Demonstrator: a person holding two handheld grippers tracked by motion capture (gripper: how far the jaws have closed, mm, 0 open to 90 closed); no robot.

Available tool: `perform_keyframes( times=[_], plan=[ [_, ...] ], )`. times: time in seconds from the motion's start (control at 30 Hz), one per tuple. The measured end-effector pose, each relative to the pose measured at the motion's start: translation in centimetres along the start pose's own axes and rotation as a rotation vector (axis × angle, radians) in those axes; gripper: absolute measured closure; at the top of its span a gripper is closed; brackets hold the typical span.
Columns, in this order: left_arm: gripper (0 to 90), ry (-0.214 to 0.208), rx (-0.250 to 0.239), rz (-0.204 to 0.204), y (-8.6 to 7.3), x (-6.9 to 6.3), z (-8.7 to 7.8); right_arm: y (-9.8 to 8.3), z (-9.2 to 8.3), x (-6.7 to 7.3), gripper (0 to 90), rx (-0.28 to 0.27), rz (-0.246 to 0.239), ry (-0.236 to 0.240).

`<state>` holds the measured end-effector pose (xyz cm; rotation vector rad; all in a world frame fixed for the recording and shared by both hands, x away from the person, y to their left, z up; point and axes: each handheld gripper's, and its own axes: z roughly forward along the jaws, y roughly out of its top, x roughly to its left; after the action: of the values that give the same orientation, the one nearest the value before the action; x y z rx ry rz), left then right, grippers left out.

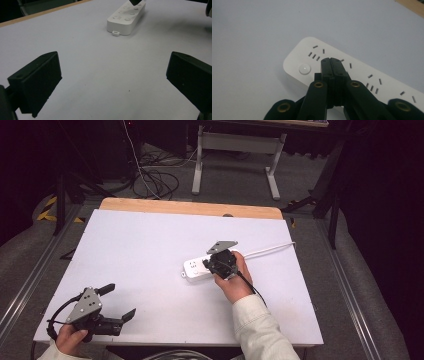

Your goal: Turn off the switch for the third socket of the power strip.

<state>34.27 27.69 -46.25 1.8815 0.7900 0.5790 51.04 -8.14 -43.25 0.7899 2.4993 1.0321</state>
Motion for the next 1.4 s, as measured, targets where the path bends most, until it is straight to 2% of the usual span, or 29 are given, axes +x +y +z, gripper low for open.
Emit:
perform_keyframes(
  times=[0.17,0.33,0.73,0.83,0.87,0.93,0.97,1.07,1.13,1.27,1.3,1.33,1.37,1.4],
  plan=[
    [0.3,-0.002,0.002,-0.001,0.0,0.0,0.0,1.0,-1.3,0.5,90.0,-0.037,-0.022,0.002],
    [0.3,-0.001,0.0,0.0,0.0,0.0,0.0,1.3,-2.2,0.6,90.0,-0.061,-0.017,0.001],
    [0.3,-0.006,0.003,0.001,0.0,0.0,0.0,1.6,-3.3,0.9,85.9,-0.097,-0.028,-0.004],
    [0.3,-0.006,0.001,-0.002,0.0,0.1,0.0,1.6,-3.5,0.9,81.1,-0.106,-0.03,-0.001],
    [0.3,-0.007,0.0,-0.003,0.0,0.1,0.0,1.6,-3.6,0.9,75.6,-0.117,-0.031,0.008],
    [0.3,-0.007,0.001,-0.007,0.0,0.1,0.0,1.6,-3.8,0.9,72.9,-0.121,-0.03,0.013],
    [0.3,-0.005,0.002,-0.006,0.1,0.1,0.0,1.6,-4.2,1.0,66.7,-0.137,-0.032,0.01],
    [0.3,-0.004,-0.005,-0.01,0.1,0.1,-0.1,1.5,-4.7,1.0,61.4,-0.15,-0.028,0.009],
    [0.3,-0.006,-0.002,-0.016,0.1,0.1,0.0,1.5,-5.2,1.1,53.6,-0.169,-0.029,0.011],
    [0.3,-0.008,0.0,-0.026,0.2,0.2,-0.1,1.0,-6.7,1.1,43.4,-0.19,-0.022,0.014],
    [0.3,-0.006,-0.001,-0.026,0.2,0.2,-0.1,0.7,-7.3,1.0,36.9,-0.192,-0.018,0.012],
    [0.3,-0.005,-0.003,-0.029,0.2,0.2,-0.1,0.7,-7.3,1.0,36.9,-0.192,-0.018,0.012],
    [0.3,-0.001,-0.007,-0.02,0.2,0.2,-0.1,0.4,-7.9,1.1,31.3,-0.195,-0.016,0.003],
    [0.3,0.003,-0.007,-0.013,0.2,0.3,-0.2,0.4,-7.9,1.1,31.3,-0.195,-0.016,0.003]
  ],
)
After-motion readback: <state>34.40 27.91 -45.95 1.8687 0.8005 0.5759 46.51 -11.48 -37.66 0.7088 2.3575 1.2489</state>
